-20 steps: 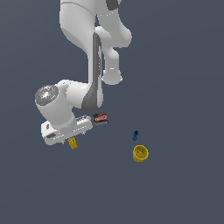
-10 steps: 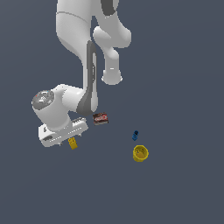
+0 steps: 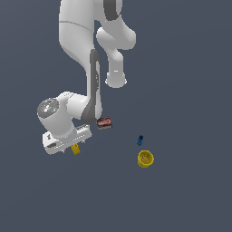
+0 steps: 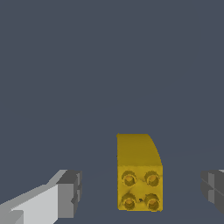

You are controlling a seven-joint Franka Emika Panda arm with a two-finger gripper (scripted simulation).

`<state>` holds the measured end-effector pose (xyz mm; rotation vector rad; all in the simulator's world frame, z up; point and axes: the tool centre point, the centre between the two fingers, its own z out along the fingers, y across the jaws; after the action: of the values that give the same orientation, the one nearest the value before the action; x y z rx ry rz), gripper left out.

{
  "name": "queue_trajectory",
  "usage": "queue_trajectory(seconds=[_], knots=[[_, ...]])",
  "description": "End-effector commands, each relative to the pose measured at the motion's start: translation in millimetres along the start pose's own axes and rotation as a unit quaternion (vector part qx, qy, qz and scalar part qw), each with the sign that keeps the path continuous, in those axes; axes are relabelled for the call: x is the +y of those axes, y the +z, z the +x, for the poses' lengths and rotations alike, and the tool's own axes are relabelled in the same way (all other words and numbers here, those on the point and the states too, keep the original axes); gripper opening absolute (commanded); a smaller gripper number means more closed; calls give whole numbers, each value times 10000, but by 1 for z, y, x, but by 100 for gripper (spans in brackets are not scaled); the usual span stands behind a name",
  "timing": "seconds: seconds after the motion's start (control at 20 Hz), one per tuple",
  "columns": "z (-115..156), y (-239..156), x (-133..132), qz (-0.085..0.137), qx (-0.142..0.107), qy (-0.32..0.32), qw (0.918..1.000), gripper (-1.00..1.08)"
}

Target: Pick up a designated object from a clutter of objects.

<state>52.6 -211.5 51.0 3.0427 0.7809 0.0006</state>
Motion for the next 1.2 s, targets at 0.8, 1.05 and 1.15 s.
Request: queue_trajectory(seconds=[0.8, 1.05, 1.15], knots=[[0, 29, 0, 2, -2, -9, 10000, -100], [0, 27, -1, 2, -2, -9, 10000, -100], [1, 24, -3, 2, -2, -9, 10000, -100]])
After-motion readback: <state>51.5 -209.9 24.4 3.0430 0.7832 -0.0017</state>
